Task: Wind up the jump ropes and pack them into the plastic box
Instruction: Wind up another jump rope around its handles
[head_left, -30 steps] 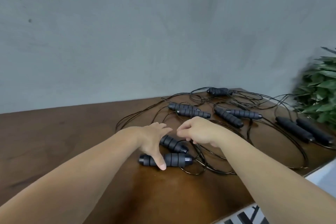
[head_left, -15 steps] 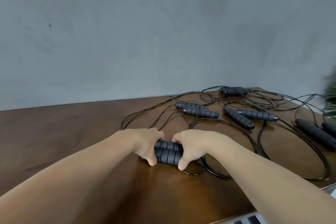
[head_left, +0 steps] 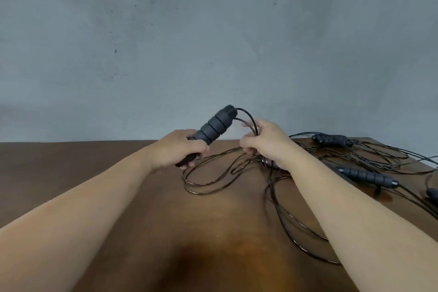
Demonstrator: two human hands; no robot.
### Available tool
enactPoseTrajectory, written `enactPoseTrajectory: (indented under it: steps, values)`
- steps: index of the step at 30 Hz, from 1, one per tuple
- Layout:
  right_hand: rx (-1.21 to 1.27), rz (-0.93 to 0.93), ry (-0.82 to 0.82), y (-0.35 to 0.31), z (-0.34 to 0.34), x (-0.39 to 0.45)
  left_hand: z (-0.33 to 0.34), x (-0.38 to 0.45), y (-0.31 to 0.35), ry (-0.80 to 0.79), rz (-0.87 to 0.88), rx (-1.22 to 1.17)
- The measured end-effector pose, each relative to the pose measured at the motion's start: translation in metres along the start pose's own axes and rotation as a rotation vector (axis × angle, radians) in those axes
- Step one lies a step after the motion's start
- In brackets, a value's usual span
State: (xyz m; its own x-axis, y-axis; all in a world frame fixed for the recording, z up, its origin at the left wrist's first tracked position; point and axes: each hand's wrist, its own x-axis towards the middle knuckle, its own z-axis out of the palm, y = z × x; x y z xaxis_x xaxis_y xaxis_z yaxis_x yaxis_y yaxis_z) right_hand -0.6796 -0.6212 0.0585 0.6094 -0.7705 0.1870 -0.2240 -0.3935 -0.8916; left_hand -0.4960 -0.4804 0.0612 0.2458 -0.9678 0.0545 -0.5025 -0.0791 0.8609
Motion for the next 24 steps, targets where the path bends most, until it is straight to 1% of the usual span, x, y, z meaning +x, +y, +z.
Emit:
enactPoseTrajectory:
  steps: [1,2,4,5,6,8,9,10,12,14,16,18,19,21,22,23,24]
  values:
    - [0.030,0.014,0.033,0.001,0.006,0.006,-0.008,-0.004,0.001,0.033,-0.023,-0.100]
    - [0.045,0.018,0.031,0.001,0.016,0.012,-0.018,-0.008,0.000,0.068,-0.049,-0.195]
    - [0.055,-0.009,-0.028,-0.001,0.040,0.016,-0.035,-0.014,-0.002,0.127,-0.098,-0.375]
    - [0.103,-0.020,-0.048,-0.003,0.055,0.017,-0.044,-0.018,-0.003,0.148,-0.111,-0.446]
    - [0.194,-0.013,-0.052,-0.008,0.072,0.018,-0.054,-0.023,-0.004,0.165,-0.118,-0.496]
    - [0.383,0.024,-0.007,-0.020,0.103,0.019,-0.069,-0.031,-0.004,0.195,-0.134,-0.551]
    - [0.427,0.029,0.031,-0.027,0.117,0.020,-0.077,-0.034,-0.005,0.211,-0.140,-0.578]
    - [0.419,0.017,0.064,-0.034,0.132,0.021,-0.085,-0.038,-0.007,0.231,-0.146,-0.611]
    - [0.239,-0.059,0.101,-0.046,0.164,0.021,-0.102,-0.044,-0.011,0.260,-0.146,-0.684]
    - [0.033,-0.157,0.065,-0.060,0.197,0.014,-0.118,-0.047,-0.015,0.279,-0.144,-0.715]
    - [-0.101,-0.202,-0.033,-0.075,0.230,0.008,-0.134,-0.051,-0.022,0.293,-0.149,-0.715]
    - [-0.337,-0.265,-0.155,-0.091,0.259,0.007,-0.150,-0.054,-0.035,0.294,-0.169,-0.737]
    - [-0.450,-0.280,-0.225,-0.099,0.272,0.005,-0.159,-0.056,-0.042,0.293,-0.179,-0.763]
    - [-0.586,-0.267,-0.340,-0.107,0.297,0.002,-0.180,-0.061,-0.060,0.314,-0.195,-0.786]
    - [-0.616,-0.237,-0.392,-0.109,0.307,0.000,-0.193,-0.064,-0.069,0.341,-0.201,-0.748]
    - [-0.610,-0.199,-0.442,-0.109,0.315,0.000,-0.206,-0.067,-0.080,0.369,-0.209,-0.651]
    - [-0.573,-0.160,-0.478,-0.110,0.319,0.000,-0.219,-0.073,-0.090,0.373,-0.214,-0.500]
